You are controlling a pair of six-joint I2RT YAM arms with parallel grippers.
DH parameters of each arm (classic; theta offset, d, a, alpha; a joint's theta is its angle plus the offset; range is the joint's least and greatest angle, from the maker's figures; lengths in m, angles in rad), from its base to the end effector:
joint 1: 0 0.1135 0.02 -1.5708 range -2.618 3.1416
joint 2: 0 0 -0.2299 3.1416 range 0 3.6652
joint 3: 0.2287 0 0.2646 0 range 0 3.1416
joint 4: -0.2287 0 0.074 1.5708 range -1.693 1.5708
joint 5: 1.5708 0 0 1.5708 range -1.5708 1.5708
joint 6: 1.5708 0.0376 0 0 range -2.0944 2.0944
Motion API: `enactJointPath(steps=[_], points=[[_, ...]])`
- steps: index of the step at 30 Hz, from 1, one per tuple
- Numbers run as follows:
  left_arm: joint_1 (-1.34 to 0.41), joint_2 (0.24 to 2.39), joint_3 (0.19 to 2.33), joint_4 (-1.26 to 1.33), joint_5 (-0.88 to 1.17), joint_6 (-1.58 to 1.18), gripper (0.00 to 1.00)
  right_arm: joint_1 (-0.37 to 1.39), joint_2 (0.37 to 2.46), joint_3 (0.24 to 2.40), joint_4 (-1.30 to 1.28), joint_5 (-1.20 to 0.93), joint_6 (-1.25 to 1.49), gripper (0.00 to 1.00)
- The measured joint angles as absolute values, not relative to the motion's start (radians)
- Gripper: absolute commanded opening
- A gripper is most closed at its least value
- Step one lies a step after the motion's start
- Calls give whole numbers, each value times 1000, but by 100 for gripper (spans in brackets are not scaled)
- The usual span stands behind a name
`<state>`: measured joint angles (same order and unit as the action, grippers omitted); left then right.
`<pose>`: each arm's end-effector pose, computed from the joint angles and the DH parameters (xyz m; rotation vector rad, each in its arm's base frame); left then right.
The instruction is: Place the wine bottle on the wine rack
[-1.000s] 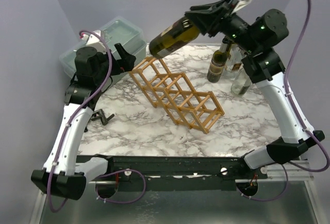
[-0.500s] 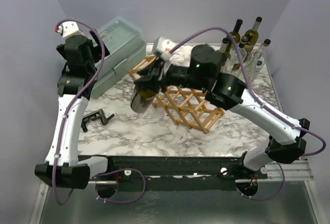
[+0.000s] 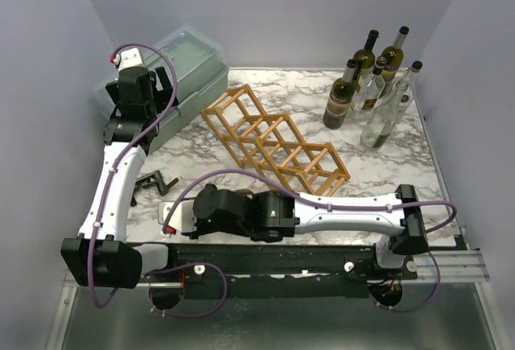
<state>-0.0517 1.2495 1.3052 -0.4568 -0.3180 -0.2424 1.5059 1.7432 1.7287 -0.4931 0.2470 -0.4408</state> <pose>0.3026 -0.0039 0.3630 -0.3901 1.9133 0.1196 0.0361 0.4131 0.3425 -1.6345 1.2958 0.3987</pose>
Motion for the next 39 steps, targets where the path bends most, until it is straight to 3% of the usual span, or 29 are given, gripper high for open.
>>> enactJointPath(steps=[6, 20, 39], points=[[-41, 1227, 1293, -439, -275, -250, 99, 1546, 1768, 1624, -500, 368, -511, 1], [-38, 1226, 1279, -428, -197, -273, 99, 1584, 1924, 1633, -464, 569, -615, 1], [-32, 1214, 1277, -427, -198, -276, 99, 1596, 1950, 1573, -434, 731, -653, 1]])
